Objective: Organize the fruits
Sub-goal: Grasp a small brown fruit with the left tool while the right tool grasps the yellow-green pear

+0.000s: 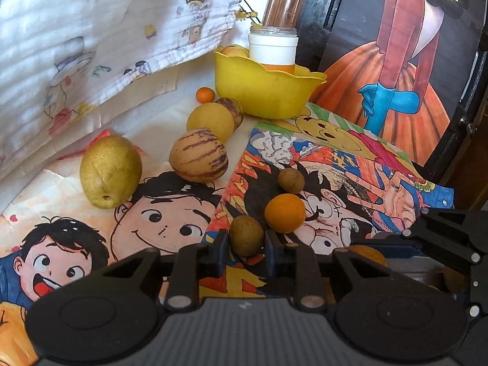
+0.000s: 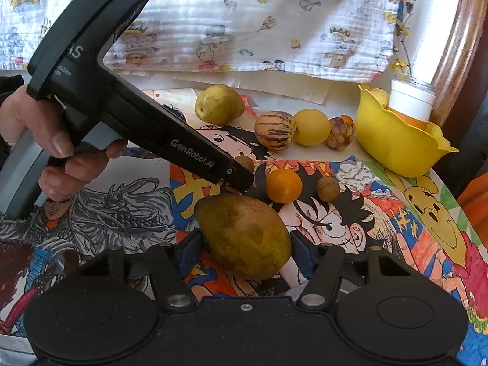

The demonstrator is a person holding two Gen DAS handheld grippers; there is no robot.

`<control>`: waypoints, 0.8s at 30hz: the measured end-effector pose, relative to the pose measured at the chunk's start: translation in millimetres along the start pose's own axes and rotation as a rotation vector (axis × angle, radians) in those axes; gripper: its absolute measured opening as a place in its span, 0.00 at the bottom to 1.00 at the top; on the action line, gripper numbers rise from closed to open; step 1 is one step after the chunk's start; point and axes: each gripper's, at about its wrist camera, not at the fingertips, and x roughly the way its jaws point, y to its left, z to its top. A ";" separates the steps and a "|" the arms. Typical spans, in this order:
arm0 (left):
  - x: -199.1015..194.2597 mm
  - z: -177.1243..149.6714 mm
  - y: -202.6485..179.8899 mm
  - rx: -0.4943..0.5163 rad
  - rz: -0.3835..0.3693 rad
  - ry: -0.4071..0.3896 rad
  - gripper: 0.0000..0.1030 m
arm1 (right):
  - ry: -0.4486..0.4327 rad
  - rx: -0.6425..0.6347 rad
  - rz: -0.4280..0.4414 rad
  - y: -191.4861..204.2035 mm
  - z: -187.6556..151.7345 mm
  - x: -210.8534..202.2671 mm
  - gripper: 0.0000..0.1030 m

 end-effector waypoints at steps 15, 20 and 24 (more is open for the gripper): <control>-13.8 -7.5 4.3 -0.052 0.049 -0.026 0.26 | -0.014 -0.004 0.014 2.1 -3.4 -5.9 0.59; -23.8 -8.3 5.1 -0.058 0.065 -0.038 0.26 | -0.037 -0.005 0.022 7.4 -3.7 -12.8 0.59; -35.9 -11.0 5.0 -0.061 0.074 -0.056 0.26 | -0.069 0.017 0.040 10.2 -2.7 -26.0 0.59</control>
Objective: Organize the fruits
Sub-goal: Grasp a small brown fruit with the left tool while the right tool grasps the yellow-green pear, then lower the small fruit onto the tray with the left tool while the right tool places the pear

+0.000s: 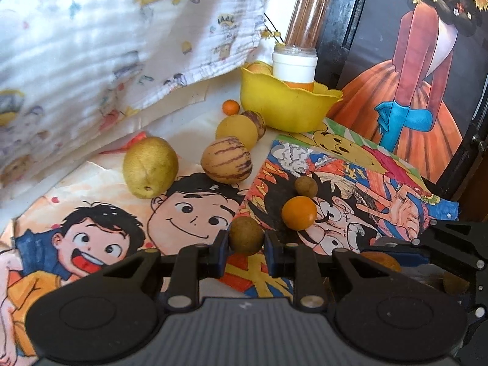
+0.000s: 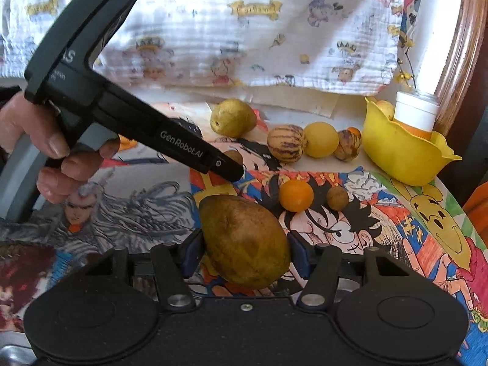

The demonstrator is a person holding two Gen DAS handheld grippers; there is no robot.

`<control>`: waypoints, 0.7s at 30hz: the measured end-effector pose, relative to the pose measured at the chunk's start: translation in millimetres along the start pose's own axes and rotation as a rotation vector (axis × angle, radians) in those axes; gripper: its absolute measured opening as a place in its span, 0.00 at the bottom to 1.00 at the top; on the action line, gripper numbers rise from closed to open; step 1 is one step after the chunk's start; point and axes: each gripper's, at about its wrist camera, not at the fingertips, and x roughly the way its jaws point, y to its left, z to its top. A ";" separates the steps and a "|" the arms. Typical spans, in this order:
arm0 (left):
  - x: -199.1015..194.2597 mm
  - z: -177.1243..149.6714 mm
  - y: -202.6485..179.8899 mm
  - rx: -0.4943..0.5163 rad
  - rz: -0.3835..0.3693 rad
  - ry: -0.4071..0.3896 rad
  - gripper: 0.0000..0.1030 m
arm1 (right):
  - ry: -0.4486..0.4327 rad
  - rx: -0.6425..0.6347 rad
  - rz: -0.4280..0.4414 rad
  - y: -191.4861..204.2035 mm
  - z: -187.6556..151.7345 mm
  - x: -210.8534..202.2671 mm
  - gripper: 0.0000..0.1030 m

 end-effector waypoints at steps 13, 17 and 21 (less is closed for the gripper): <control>-50.2 -14.2 -24.7 0.030 0.004 -0.061 0.26 | -0.120 0.108 -0.023 12.6 -17.9 -80.1 0.59; -66.7 -21.8 -43.6 0.035 -0.026 -0.068 0.26 | -0.141 0.146 -0.058 11.7 -31.6 -107.8 0.59; -81.2 -33.2 -65.0 0.044 -0.055 -0.066 0.26 | -0.142 0.180 -0.101 8.4 -51.2 -130.5 0.59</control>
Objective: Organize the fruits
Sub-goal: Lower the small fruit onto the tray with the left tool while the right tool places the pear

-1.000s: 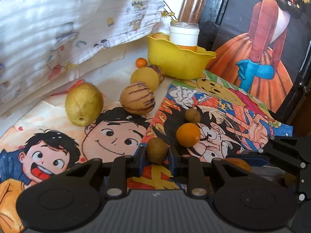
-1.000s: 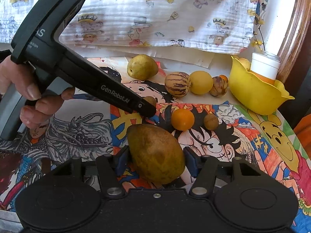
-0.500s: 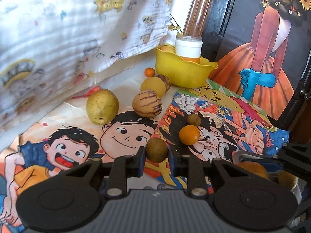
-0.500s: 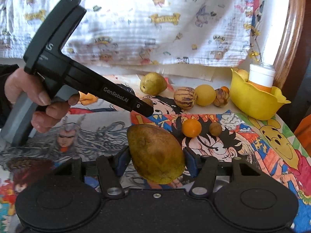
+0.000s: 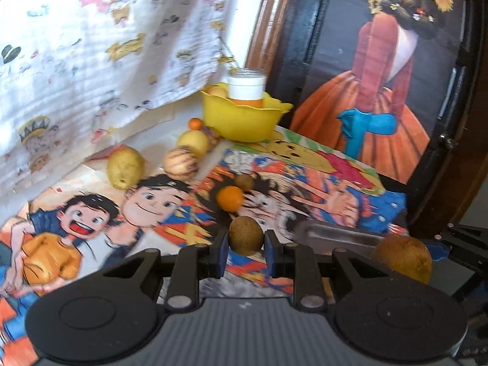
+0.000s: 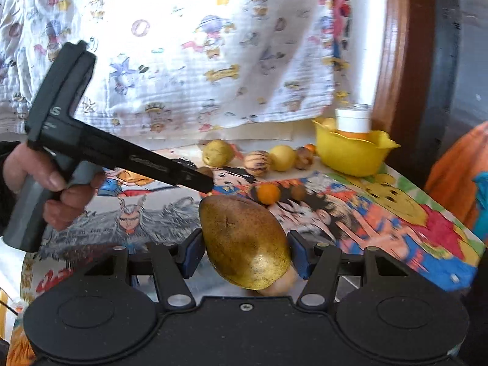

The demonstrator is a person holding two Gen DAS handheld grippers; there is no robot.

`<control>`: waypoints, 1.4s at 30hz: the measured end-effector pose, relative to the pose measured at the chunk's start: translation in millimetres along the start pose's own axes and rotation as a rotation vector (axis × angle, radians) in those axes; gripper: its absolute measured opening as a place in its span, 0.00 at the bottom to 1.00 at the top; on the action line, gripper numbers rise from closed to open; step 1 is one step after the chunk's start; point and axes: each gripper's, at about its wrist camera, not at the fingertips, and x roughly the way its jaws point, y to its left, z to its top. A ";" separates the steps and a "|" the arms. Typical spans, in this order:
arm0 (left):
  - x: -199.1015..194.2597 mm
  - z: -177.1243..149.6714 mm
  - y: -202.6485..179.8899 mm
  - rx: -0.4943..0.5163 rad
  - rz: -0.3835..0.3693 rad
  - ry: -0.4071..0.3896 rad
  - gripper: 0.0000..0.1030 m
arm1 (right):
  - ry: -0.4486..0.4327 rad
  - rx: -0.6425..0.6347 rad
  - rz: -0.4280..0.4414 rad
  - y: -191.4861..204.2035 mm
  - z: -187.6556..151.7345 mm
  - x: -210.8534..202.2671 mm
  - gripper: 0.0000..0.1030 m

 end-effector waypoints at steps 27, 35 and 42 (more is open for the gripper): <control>12.9 -59.9 -86.5 0.056 -0.042 0.107 0.26 | 0.017 0.117 -0.202 -41.3 -72.7 -24.0 0.59; 19.2 -63.8 -84.5 0.063 -0.033 0.121 0.26 | 0.029 0.074 -0.228 -37.7 -78.5 -16.3 0.59; 21.4 -66.1 -79.0 0.055 -0.035 0.128 0.26 | 0.031 0.068 -0.241 -35.7 -82.2 -11.6 0.59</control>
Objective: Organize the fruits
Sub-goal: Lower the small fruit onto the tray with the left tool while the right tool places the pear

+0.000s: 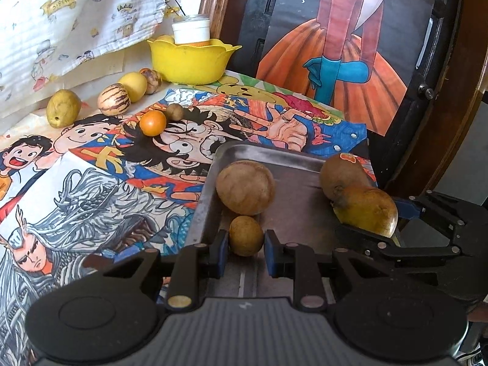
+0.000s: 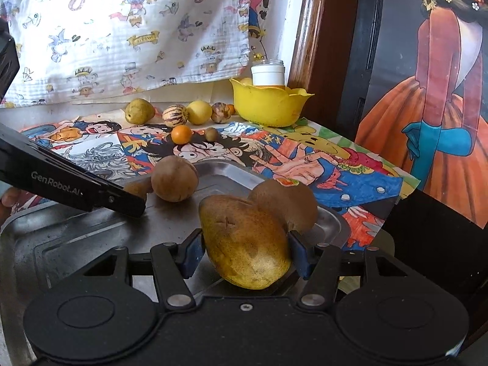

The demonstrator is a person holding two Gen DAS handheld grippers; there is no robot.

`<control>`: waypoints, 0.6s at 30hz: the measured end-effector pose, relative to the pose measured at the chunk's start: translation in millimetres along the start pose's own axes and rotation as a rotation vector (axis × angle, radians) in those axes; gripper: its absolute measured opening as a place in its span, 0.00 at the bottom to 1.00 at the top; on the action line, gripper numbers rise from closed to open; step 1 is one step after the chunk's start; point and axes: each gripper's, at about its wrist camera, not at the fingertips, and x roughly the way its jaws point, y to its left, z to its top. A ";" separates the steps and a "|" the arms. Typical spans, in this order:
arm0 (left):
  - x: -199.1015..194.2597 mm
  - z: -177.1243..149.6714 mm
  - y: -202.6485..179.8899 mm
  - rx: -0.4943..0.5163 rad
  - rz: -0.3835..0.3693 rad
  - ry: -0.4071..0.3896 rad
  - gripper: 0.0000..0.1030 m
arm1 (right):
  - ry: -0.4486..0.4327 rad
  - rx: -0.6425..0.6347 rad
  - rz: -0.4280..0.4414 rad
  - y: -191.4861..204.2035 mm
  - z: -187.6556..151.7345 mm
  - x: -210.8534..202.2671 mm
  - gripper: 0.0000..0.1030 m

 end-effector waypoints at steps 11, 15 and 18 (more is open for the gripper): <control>-8.2 -2.4 5.4 -0.043 -0.028 0.006 0.39 | -0.009 0.012 -0.016 2.0 -1.9 -1.2 0.60; -22.4 -5.9 6.8 -0.070 -0.037 -0.010 0.51 | -0.021 0.031 -0.017 4.7 -4.4 -14.0 0.63; -36.0 -9.2 8.2 -0.094 -0.037 -0.030 0.57 | -0.039 0.047 -0.018 7.1 -4.9 -26.7 0.68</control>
